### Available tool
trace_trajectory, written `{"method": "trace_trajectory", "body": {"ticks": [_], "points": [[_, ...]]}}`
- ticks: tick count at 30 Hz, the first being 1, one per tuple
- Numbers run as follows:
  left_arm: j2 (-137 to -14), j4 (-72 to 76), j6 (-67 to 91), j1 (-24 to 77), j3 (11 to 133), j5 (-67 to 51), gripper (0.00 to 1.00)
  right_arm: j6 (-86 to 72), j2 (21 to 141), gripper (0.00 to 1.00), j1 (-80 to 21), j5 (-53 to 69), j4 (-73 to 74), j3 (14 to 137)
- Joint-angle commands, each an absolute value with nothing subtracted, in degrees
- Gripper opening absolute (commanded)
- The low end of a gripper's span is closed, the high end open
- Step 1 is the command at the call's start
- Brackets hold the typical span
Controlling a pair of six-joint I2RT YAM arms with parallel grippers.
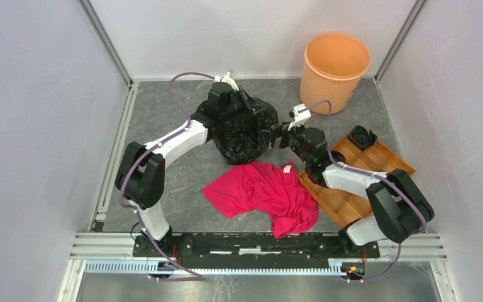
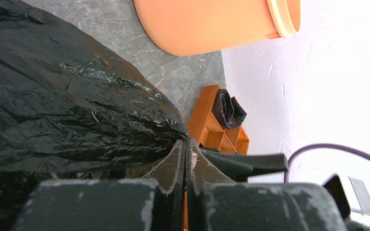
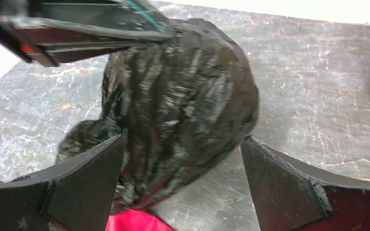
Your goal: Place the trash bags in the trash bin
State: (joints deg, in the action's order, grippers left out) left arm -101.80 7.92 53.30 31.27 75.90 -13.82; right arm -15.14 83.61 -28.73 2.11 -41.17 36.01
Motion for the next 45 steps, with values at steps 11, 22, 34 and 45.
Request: {"method": "trace_trajectory", "body": {"ticks": [11,22,34,45], "points": [[-102.6,11.7,58.1,31.4,77.9,-15.1,0.02,-7.0,87.2,0.88,-40.8,-23.3,-49.8,38.2],[-103.0,11.1,58.0,31.4,78.6,-15.4,0.02,-1.6,89.7,0.97,-46.8,-34.1,-51.7,40.8],[-103.0,12.2,60.8,31.3,79.5,-19.3,0.02,-0.9,97.8,0.59,-47.2,-38.3,-46.4,49.5],[-92.7,-0.9,46.4,26.2,72.4,-17.3,0.73,-6.9,94.9,0.0,-43.9,-37.7,-49.3,44.7]]}}
